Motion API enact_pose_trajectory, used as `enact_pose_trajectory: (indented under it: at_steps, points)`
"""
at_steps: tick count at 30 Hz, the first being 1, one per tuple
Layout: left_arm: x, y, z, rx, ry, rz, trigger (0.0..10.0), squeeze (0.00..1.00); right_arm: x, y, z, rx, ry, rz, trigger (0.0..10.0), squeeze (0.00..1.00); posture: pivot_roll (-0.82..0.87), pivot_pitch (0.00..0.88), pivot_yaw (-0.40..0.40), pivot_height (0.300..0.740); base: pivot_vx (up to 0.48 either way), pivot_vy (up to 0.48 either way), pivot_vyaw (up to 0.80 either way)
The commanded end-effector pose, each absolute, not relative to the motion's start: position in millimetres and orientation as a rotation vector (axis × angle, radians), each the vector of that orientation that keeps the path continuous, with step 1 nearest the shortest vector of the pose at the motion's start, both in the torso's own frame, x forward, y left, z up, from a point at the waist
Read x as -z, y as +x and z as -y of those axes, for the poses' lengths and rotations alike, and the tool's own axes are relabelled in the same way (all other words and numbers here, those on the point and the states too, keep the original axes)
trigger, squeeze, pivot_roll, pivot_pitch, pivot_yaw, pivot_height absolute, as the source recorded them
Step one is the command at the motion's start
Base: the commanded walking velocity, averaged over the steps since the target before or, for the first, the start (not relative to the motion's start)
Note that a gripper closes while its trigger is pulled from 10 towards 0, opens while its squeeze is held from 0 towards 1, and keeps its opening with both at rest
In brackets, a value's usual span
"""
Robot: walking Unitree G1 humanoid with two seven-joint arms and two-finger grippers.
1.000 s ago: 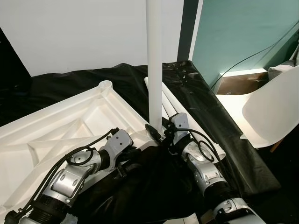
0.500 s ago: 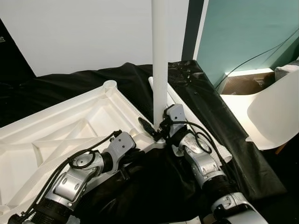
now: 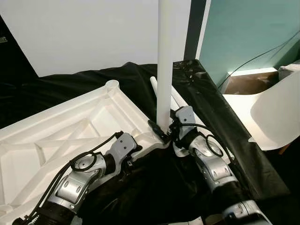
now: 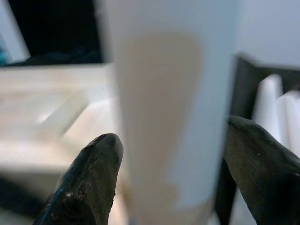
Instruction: Building children table
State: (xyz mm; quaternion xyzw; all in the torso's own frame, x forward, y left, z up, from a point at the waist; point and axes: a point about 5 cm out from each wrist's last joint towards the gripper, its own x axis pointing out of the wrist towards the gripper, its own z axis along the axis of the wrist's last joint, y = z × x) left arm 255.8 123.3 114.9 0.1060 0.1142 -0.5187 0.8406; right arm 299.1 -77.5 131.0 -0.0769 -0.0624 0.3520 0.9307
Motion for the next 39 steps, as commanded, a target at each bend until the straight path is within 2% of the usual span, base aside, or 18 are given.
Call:
enact_pose_trajectory:
  at_steps: [1,11,14,16,17,18,19,20,21,23,27,28,30,32,34,39]
  points:
    - [-129,257,-128,1.079,0.154,-0.164,10.0,0.00,-128,291,80,-0.775,-0.160,0.080,10.0,0.00,0.03,0.000,0.033,0.740,0.000,0.000,0.00]
    - [-161,259,-135,1.000,-0.063,0.049,10.0,0.00,-137,276,105,-0.800,-0.266,0.060,10.0,0.00,0.01,0.000,0.035,0.740,0.000,0.000,0.00]
    - [-167,265,-136,0.926,-0.087,0.108,10.0,0.00,-144,272,123,-0.641,-0.261,0.089,10.0,0.00,0.02,0.000,0.032,0.740,0.000,0.000,0.00]
    - [-167,265,-136,0.926,-0.087,0.108,10.0,0.00,-144,272,123,-0.641,-0.261,0.089,10.0,0.00,0.02,0.000,0.032,0.740,0.000,0.000,0.00]
    - [-168,267,-138,0.894,-0.087,0.115,10.0,0.00,-150,271,135,-0.524,-0.231,0.124,10.0,0.00,0.01,0.000,0.036,0.740,0.000,0.000,0.00]
    - [-168,267,-138,0.894,-0.087,0.115,10.0,0.00,-150,271,135,-0.524,-0.231,0.124,10.0,0.00,0.01,0.000,0.036,0.740,0.000,0.000,0.00]
    - [-168,268,-139,0.865,-0.093,0.117,10.0,0.00,-154,269,150,-0.409,-0.223,0.166,10.0,0.00,0.00,0.000,0.040,0.740,0.000,0.000,0.00]
    - [-168,268,-139,0.865,-0.093,0.117,10.0,0.00,-154,269,150,-0.409,-0.223,0.166,10.0,0.00,0.00,0.000,0.040,0.740,0.000,0.000,0.00]
    - [-165,270,-143,0.786,-0.115,0.110,10.0,0.00,-155,254,170,-0.271,-0.195,0.200,10.0,0.00,-0.02,0.000,0.058,0.740,0.000,0.000,0.00]
    - [-165,270,-143,0.786,-0.115,0.110,10.0,0.00,-155,254,170,-0.271,-0.195,0.200,10.0,0.00,-0.02,0.000,0.058,0.740,0.000,0.000,0.00]
    - [-161,277,-154,0.604,-0.153,0.111,10.0,0.00,-146,239,175,-0.195,-0.215,0.206,10.0,0.00,-0.02,0.000,0.069,0.740,0.000,0.000,0.00]
    - [-161,277,-154,0.604,-0.153,0.111,10.0,0.00,-146,239,175,-0.195,-0.215,0.206,10.0,0.00,-0.02,0.000,0.069,0.740,0.000,0.000,0.00]
    - [-157,280,-162,0.450,-0.167,0.114,10.0,0.00,-140,239,177,-0.165,-0.209,0.192,10.0,0.00,-0.01,0.000,0.069,0.740,0.000,0.000,0.00]
    - [-157,280,-162,0.450,-0.167,0.114,10.0,0.00,-140,239,177,-0.165,-0.209,0.192,10.0,0.00,-0.01,0.000,0.069,0.740,0.000,0.000,0.00]
    - [-151,278,-169,0.351,-0.174,0.102,10.0,0.00,-136,239,172,-0.185,-0.201,0.186,10.0,0.00,0.00,0.000,0.064,0.740,0.000,0.000,0.00]
    - [-139,265,-173,0.284,-0.182,0.067,10.0,0.00,-132,242,162,-0.237,-0.206,0.190,10.0,0.00,0.03,0.000,0.053,0.740,0.000,0.000,0.00]
